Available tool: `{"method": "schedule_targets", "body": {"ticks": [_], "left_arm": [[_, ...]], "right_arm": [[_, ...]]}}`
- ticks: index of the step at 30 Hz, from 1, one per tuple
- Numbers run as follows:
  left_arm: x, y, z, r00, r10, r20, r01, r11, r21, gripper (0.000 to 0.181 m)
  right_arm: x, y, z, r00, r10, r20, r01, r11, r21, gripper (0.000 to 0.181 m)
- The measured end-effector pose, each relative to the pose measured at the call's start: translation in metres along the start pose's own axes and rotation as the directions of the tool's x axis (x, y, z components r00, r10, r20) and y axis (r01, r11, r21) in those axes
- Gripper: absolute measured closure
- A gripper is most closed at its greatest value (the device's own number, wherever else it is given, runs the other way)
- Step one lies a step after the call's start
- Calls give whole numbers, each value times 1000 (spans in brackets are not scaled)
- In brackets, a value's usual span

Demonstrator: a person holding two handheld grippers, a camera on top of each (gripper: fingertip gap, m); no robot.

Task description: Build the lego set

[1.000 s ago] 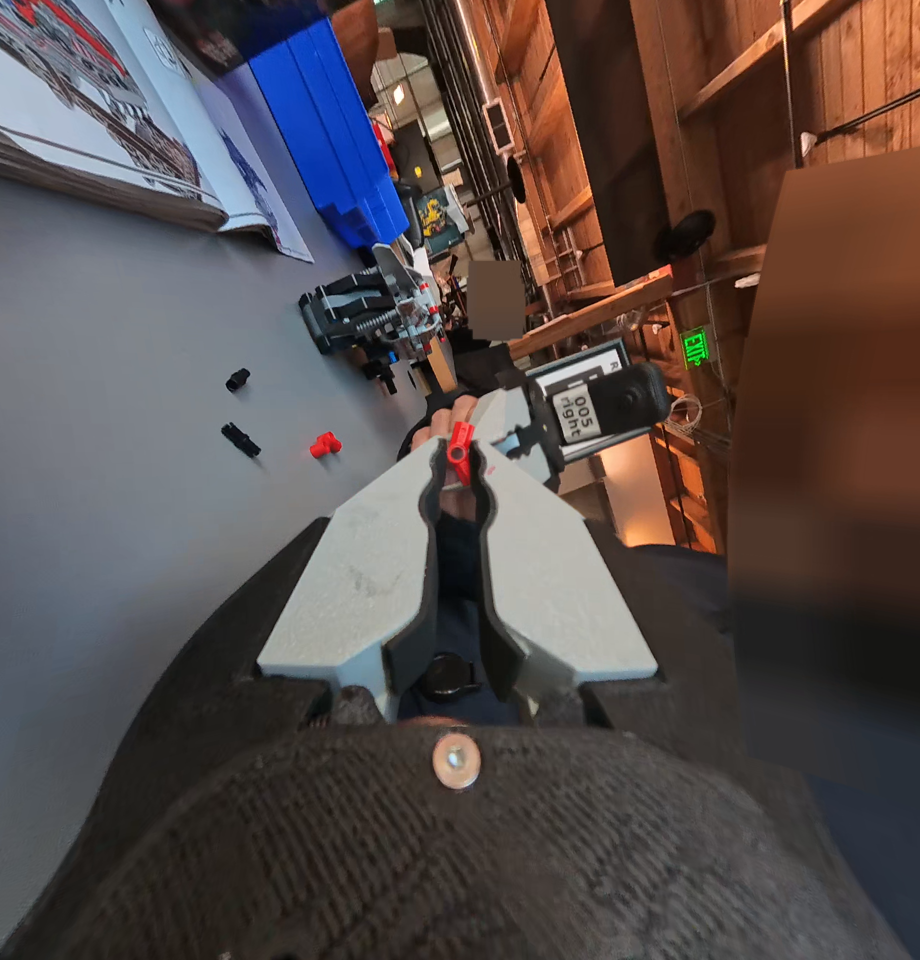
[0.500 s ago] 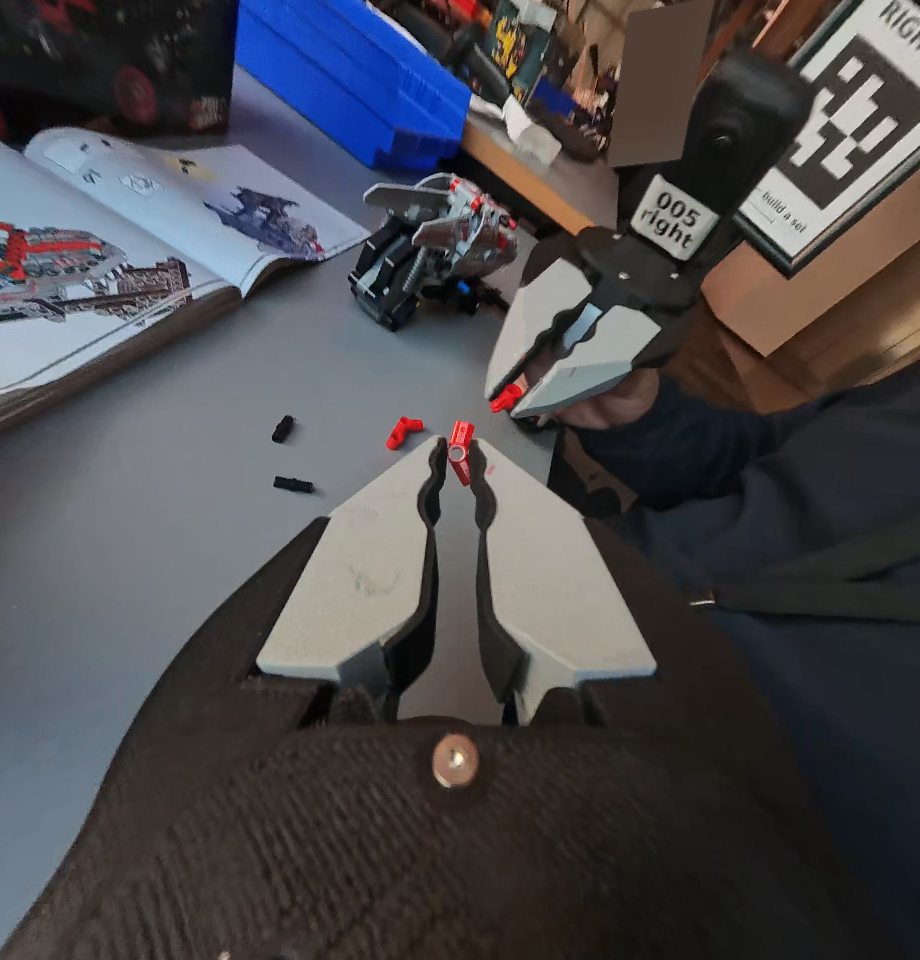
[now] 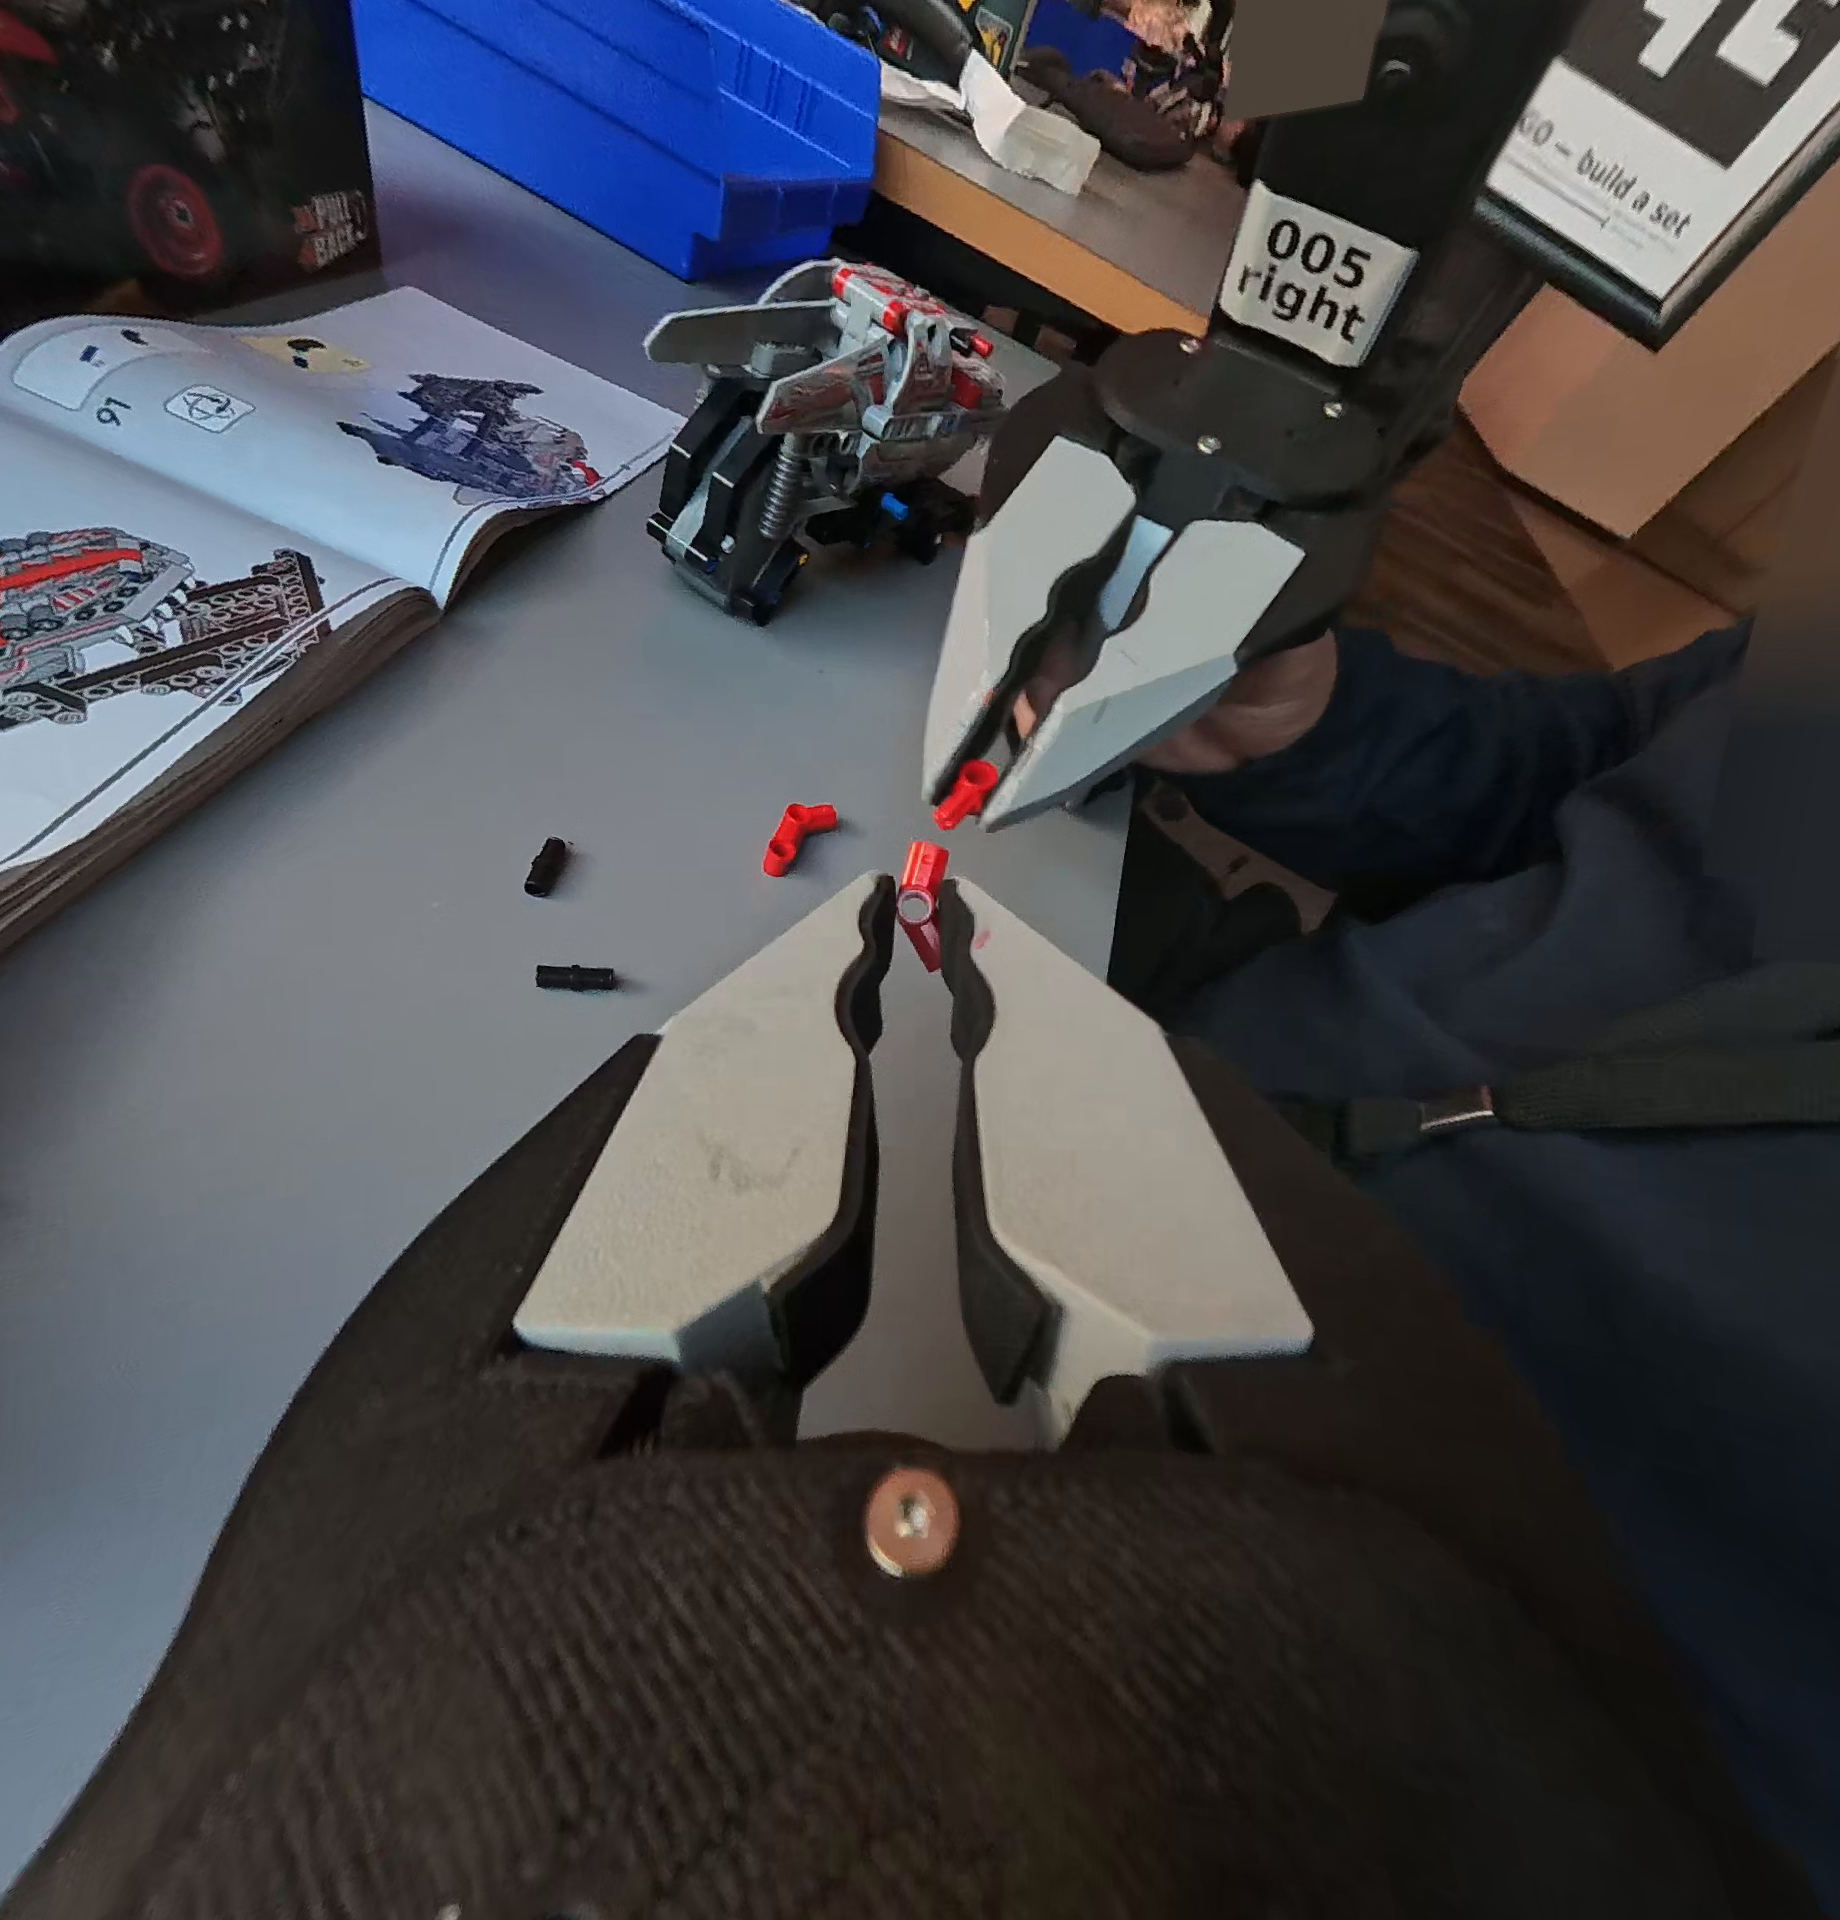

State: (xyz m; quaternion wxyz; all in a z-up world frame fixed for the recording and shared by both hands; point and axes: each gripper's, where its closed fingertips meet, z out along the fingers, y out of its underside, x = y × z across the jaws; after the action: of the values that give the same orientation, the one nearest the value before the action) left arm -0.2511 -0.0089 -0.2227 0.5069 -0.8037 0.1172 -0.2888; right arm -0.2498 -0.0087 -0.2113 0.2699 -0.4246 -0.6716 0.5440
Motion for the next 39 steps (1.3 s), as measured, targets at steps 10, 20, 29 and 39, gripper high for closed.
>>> {"method": "schedule_targets", "body": {"ticks": [10, 20, 29, 39], "left_arm": [[8, 3, 1, 992, 125, -20, -126, 992, -26, 176], [14, 14, 5, 971, 233, -42, -236, 966, -100, 176], [16, 27, 9, 944, 326, -48, -329, 926, -187, 177], [21, 35, 10, 942, 317, -112, -335, 912, -236, 178]], "right_arm": [[-8, 4, 1, 998, -26, 53, 28, 999, -28, 176], [-15, 15, 0, 992, -59, 111, 70, 993, -91, 176], [-19, 30, 1, 974, -127, 186, 162, 970, -182, 176], [-27, 40, 7, 948, -181, 262, 243, 944, -225, 176]]}}
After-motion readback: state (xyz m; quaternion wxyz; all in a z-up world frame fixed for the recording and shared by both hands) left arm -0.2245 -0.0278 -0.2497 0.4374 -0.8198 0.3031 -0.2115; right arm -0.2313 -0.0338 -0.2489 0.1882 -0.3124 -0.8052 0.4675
